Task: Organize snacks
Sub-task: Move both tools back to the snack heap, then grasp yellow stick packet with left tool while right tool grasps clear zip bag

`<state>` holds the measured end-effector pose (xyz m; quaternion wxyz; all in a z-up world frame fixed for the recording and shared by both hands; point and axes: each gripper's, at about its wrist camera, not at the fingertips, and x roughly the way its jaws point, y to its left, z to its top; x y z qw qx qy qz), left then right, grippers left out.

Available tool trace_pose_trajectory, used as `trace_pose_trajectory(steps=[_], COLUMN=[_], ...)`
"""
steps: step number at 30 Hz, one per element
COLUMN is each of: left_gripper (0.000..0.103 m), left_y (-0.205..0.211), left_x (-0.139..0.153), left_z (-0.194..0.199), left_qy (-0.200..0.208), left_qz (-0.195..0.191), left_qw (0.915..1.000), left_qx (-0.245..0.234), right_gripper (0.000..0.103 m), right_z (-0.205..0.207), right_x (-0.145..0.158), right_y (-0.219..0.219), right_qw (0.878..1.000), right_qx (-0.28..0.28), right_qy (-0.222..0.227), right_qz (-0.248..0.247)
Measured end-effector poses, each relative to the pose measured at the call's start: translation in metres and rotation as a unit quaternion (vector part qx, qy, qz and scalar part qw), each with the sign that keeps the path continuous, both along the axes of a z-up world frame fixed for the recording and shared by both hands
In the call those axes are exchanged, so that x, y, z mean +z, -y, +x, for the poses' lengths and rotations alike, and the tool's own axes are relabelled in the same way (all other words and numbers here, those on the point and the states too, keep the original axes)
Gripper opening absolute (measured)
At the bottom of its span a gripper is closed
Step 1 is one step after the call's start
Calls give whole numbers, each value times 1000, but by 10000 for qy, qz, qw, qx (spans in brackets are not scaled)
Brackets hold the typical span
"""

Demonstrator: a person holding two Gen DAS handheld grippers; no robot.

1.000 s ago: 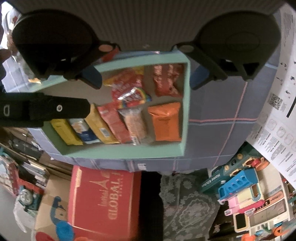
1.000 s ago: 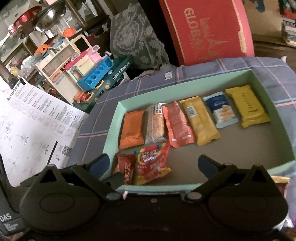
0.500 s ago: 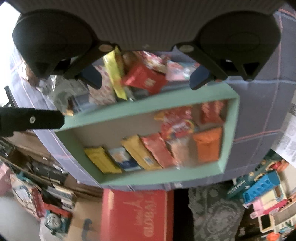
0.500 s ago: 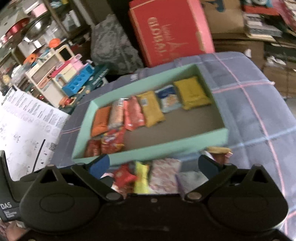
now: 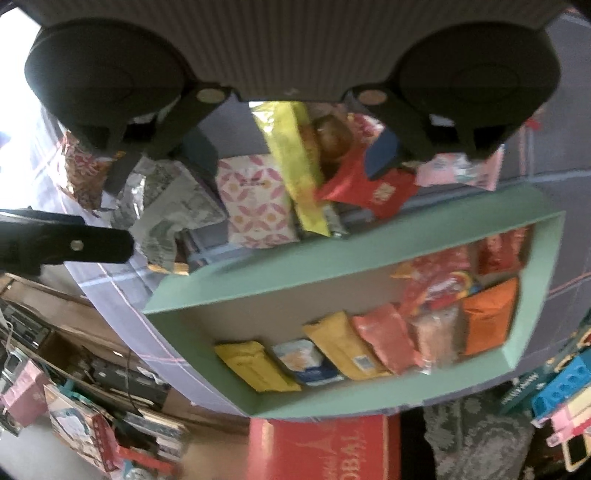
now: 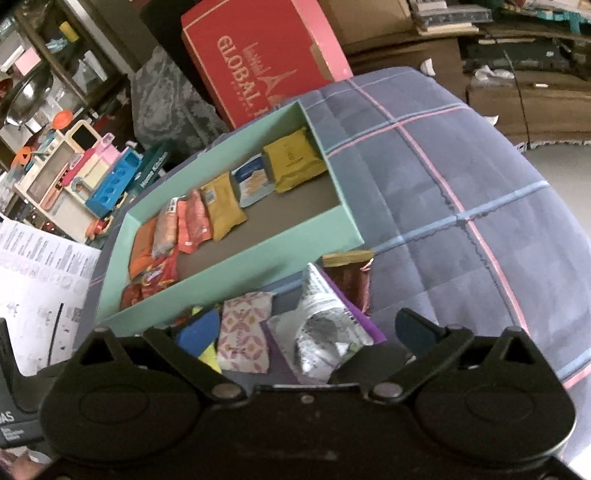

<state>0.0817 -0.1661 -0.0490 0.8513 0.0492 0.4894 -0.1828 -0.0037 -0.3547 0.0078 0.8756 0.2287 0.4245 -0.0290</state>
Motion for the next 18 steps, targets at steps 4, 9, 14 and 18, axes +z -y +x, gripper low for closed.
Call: trace_pose_trajectory(steps=[4,9,14,18], left_gripper=[67,70,36,36], left_y=[12,18,14,-14], left_x=[-10,-16,-19,-22], left_z=[3,7,1,-2], left_qy=[68,125,260,41], left_qz=[129,279,438,147], left_qw=[9998,9994,9984,9998], left_qx=[-99,-138,-252,-101], right_gripper=[85,77,53,52], right_z=[5,13,19,20], right_x=[-11,-24,-24,-22], right_y=[-4,-12,-34,-41], right_qw=[9998,9998,9986,9985], right_qx=[22,78,305,475], right_qy=[-44,-185,-80,-59], right_qz=[-182,-98,-419,-271])
